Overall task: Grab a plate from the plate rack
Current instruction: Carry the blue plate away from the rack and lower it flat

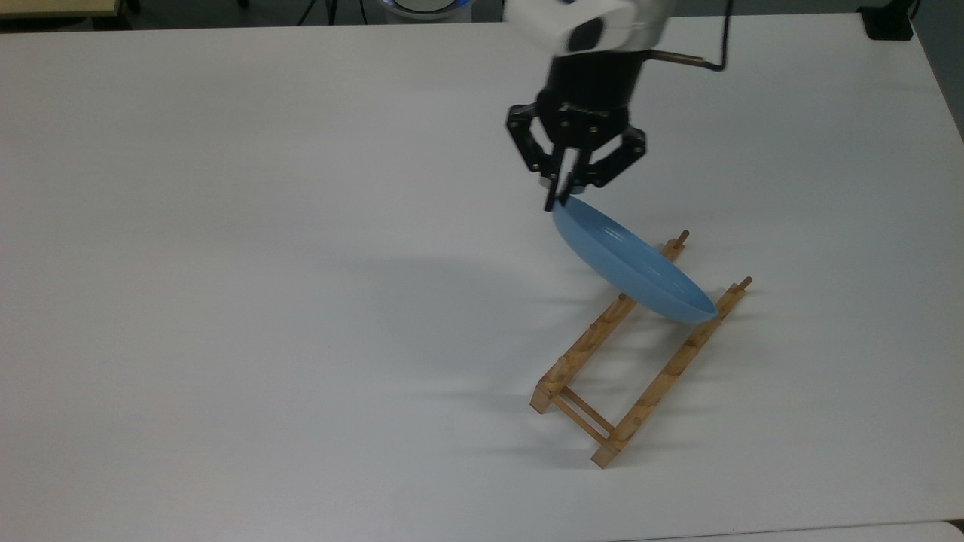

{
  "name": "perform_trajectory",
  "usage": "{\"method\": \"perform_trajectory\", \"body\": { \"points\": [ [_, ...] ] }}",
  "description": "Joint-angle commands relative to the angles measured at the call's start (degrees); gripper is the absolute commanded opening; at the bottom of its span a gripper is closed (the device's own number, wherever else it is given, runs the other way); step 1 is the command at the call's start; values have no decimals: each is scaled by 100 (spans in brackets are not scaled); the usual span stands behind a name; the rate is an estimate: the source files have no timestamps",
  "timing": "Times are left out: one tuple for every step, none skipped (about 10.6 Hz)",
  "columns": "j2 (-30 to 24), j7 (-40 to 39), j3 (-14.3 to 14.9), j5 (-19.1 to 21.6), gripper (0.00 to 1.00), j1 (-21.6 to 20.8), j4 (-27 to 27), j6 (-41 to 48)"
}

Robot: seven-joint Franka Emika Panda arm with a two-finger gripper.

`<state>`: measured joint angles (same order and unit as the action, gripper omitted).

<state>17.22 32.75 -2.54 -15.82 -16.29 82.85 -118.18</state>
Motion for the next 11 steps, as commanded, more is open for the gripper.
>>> {"method": "perform_trajectory", "body": {
  "points": [
    [-210, -1510, 43, 982, 0, 379, 135, 784],
    [-227, -2213, 51, 1333, 0, 590, 126, 1196],
    [-271, -2899, 51, 1580, 0, 774, 143, 1566],
    [-280, -3610, 43, 1652, 0, 959, 152, 1944],
    [-272, -4461, 43, 1653, 0, 1100, 161, 2322],
    [-254, -5427, 34, 1653, 0, 1223, 266, 2621],
    [-245, -6333, 43, 1627, 0, 1303, 441, 2772],
    [-202, -6934, 43, 1557, 0, 1321, 651, 2782],
    [-166, -7418, 43, 1478, 0, 1321, 871, 2774],
    [-70, -7832, 43, 1355, 0, 1330, 1065, 2765],
    [70, -8123, 43, 1302, 0, 1330, 1145, 2756]
  ]
}}
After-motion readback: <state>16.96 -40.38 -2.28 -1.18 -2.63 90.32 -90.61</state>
